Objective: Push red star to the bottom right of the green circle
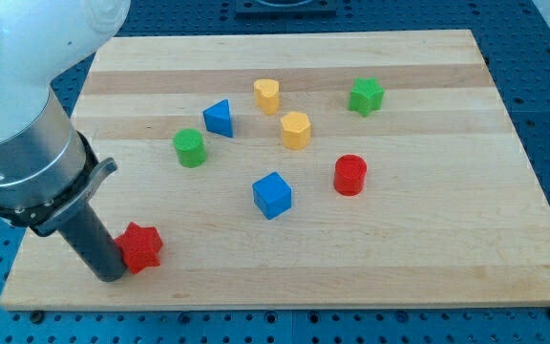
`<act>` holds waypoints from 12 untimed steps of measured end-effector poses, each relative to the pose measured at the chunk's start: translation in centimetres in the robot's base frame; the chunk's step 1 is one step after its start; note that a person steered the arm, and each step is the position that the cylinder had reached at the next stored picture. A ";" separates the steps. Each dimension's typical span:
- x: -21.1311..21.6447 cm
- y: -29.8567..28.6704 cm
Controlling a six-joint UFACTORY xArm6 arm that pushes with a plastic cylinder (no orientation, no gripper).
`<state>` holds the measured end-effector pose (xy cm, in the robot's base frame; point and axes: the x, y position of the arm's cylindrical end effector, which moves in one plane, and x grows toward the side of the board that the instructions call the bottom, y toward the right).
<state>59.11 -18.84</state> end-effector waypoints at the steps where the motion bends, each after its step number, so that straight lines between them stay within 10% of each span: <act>1: 0.0 1.7; 12: -10.9 4.7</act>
<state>48.16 -14.15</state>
